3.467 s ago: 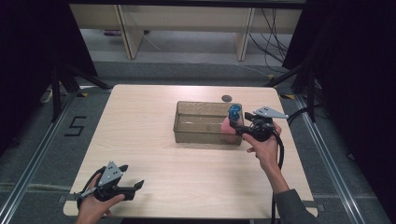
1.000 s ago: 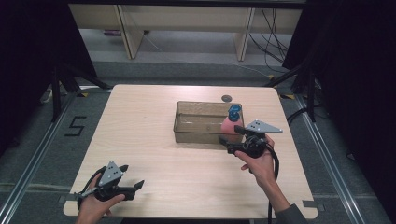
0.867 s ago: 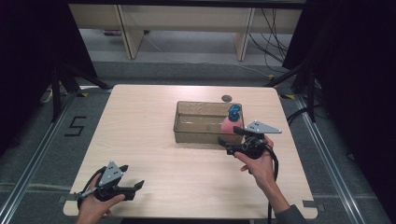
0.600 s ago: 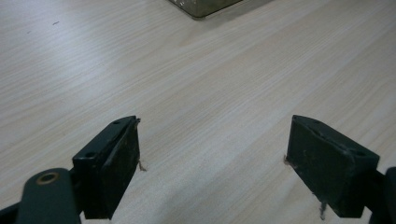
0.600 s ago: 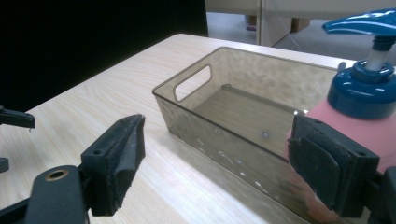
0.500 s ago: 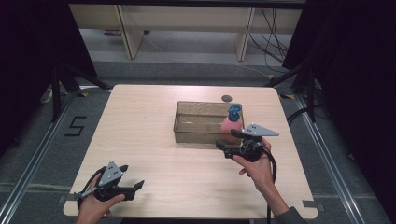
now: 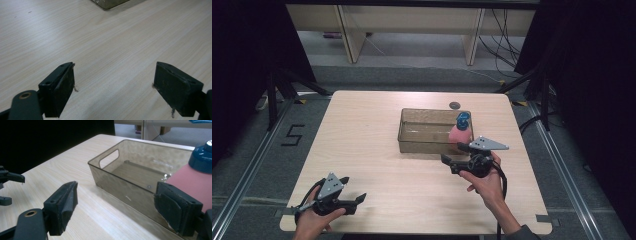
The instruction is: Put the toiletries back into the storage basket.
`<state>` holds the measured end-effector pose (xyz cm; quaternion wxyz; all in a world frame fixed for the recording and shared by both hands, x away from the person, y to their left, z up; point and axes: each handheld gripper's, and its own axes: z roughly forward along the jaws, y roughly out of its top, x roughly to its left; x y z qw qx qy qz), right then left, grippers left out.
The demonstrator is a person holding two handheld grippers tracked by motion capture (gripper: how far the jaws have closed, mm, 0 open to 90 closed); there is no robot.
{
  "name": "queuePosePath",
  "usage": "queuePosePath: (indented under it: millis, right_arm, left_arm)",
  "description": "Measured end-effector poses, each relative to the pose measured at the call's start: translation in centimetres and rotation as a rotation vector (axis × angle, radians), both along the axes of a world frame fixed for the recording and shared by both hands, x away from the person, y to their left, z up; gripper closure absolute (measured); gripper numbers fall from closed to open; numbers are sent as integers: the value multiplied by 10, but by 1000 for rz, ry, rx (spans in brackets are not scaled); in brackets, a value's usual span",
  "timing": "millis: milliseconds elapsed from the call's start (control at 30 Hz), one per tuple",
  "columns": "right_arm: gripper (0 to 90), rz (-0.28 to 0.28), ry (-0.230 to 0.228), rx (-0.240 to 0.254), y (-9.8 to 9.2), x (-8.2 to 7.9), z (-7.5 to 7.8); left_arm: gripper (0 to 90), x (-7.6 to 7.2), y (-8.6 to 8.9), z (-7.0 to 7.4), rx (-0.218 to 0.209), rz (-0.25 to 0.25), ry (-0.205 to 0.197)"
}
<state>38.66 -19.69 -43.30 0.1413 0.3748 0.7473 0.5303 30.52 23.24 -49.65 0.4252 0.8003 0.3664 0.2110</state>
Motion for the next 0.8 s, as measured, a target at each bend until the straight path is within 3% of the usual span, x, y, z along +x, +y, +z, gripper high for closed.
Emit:
queuePosePath:
  millis: [33, 167, 233, 367, 433, 467, 500, 600, 633, 700, 800]
  right_arm:
    - [199, 8, -12, 0, 0, 1, -1]
    - [198, 6, 11, 3, 0, -2, -1]
    - [198, -2, -22, -4, -1, -3, -2]
    - [198, 10, 14, 18, 0, -7, -4]
    - [198, 8, -1, 0, 0, -8, -5]
    - [197, 9, 15, 15, 0, -9, -6]
    - [196, 24, 20, 11, 0, -10, -6]
    - [196, 25, 12, 21, -1, -12, -7]
    - [196, 30, 12, 22, -1, -12, -7]
    - [195, 36, 1, 17, -2, -12, -8]
    - [195, 33, 15, 19, -1, -14, -8]
  left_arm:
    - [167, 0, 0, 0, 3, -4, -2]
    - [166, 1, 1, 0, 0, -3, -3]
    - [166, 1, 1, 0, 2, -2, -3]
    - [166, 0, 0, 0, 11, 9, 4]
    - [166, 0, 0, 0, 5, 9, 2]
    - [166, 1, 2, 1, 33, -5, 2]
    - [166, 1, 0, 0, 4, 10, 0]
    - [166, 2, -1, -1, -1, 2, -3]
    - [166, 2, 1, 0, 33, -12, -2]
    - [166, 0, 0, -1, 9, 8, 4]
    - [166, 2, 1, 0, 5, -3, -16]
